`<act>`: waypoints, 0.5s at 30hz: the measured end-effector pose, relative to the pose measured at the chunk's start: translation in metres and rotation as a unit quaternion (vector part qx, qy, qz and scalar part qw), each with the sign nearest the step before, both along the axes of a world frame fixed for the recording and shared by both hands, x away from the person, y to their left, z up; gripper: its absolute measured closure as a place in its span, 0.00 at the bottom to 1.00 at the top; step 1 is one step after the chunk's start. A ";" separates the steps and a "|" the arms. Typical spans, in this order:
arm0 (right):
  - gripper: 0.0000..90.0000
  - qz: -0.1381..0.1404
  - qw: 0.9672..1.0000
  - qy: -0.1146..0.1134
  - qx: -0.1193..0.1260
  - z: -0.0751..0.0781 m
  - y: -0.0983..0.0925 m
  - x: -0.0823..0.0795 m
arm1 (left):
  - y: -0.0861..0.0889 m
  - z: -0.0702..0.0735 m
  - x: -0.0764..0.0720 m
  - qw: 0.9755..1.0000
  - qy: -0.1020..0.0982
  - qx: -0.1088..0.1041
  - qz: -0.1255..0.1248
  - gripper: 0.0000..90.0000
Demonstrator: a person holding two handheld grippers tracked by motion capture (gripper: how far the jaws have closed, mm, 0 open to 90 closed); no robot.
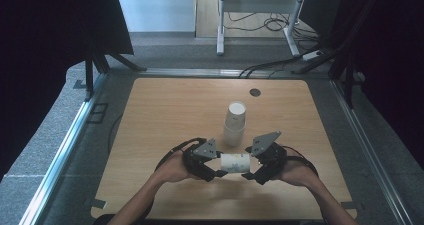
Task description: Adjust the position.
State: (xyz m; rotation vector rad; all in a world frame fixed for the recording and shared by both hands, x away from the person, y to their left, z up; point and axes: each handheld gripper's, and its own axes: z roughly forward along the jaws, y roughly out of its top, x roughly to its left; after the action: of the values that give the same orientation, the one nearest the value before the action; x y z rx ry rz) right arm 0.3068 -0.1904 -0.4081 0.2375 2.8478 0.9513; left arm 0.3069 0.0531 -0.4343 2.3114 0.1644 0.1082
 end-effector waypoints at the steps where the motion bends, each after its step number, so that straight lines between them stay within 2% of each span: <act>1: 0.18 0.002 1.000 0.000 -0.008 0.000 0.002 0.000 | -0.001 0.001 0.000 1.000 -0.001 0.005 0.000 0.42; 2: 0.18 0.002 1.000 0.000 -0.008 0.000 0.002 0.000 | -0.001 0.002 0.001 1.000 -0.002 0.013 -0.002 0.42; 3: 0.18 0.004 1.000 0.001 -0.018 0.000 0.005 0.000 | -0.003 0.002 0.001 1.000 -0.007 0.022 -0.004 0.42; 7: 0.19 0.011 0.998 -0.008 -0.061 -0.001 0.017 0.001 | -0.007 0.003 0.001 0.999 -0.010 0.040 -0.006 0.42; 13: 0.21 0.022 0.994 -0.006 -0.104 -0.002 0.029 0.002 | -0.012 0.003 0.003 0.997 -0.011 0.073 -0.013 0.42; 15: 0.21 0.024 0.994 -0.006 -0.110 -0.002 0.031 0.002 | -0.014 0.004 0.003 0.996 -0.013 0.082 -0.015 0.42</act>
State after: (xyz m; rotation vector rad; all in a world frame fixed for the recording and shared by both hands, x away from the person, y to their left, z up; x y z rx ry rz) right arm 0.3087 -0.1598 -0.4106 0.1412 2.9281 0.6353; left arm 0.3104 0.0388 -0.4306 2.4730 0.1115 0.1422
